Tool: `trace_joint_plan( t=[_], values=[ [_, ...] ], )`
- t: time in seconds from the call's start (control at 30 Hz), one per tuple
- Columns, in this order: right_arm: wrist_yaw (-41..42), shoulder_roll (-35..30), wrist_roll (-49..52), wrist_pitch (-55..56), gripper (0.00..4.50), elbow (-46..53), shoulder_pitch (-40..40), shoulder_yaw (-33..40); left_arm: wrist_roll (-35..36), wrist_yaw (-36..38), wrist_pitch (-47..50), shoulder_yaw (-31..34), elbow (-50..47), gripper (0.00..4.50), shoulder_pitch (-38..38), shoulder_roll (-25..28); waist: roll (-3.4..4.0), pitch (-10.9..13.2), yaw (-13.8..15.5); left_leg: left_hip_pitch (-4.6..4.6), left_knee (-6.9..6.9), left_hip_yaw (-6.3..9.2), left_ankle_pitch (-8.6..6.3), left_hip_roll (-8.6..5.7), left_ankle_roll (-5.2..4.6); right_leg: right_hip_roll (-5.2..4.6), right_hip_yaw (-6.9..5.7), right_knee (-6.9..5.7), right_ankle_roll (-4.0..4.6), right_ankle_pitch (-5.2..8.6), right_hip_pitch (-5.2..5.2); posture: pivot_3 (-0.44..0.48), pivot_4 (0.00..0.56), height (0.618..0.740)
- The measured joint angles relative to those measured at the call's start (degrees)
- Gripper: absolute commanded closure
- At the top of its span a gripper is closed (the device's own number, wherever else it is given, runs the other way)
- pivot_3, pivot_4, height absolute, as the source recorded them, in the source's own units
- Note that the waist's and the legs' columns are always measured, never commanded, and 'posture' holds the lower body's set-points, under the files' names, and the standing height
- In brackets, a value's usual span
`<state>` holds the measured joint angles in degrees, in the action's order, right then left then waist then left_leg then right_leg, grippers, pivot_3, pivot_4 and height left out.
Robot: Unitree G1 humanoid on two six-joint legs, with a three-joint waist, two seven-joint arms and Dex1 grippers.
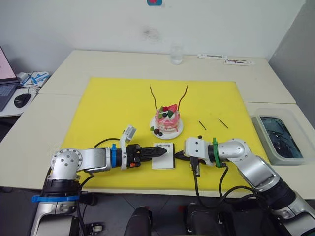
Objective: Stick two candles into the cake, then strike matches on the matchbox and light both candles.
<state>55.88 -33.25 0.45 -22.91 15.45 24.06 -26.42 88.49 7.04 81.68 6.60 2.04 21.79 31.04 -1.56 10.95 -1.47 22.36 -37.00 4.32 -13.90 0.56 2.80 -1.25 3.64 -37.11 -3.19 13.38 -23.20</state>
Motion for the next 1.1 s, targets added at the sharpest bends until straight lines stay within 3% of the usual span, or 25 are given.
trace_joint_plan(
  t=[0.63, 0.73, 1.1],
  values=[
    [0.15, 2.28, -0.3, -0.7, 4.48, 0.0, 0.16, -0.12, -2.98, 1.21, 0.09, 1.12, -2.49, 0.0, -1.36, -2.08, 0.02, -0.01, 0.16, 0.03, 0.02, 0.01, 0.0, -0.08, 0.0, -0.09, -0.01, 0.09, 0.0, 0.01, 0.01, 0.0, 0.15, 0.74],
    [0.15, 2.47, -0.28, -1.16, 4.5, 0.01, 0.17, -0.12, -3.57, 1.3, 0.09, 1.16, -2.62, 0.57, -1.37, -2.28, 0.02, -0.01, 0.16, 0.03, 0.02, 0.01, 0.0, -0.08, 0.0, -0.09, -0.01, 0.09, -0.01, 0.01, 0.01, 0.0, 0.15, 0.74],
    [0.15, 4.24, 0.82, -3.45, 4.5, 2.22, 0.54, -0.11, -8.48, 2.01, -0.53, 1.12, -3.87, 4.07, -2.7, -4.23, 0.02, -0.01, 0.16, 0.1, 0.06, 0.04, -0.01, -0.08, 0.02, -0.09, -0.03, 0.15, -0.12, -0.04, -0.01, 0.0, 0.15, 0.74]
  ],
)
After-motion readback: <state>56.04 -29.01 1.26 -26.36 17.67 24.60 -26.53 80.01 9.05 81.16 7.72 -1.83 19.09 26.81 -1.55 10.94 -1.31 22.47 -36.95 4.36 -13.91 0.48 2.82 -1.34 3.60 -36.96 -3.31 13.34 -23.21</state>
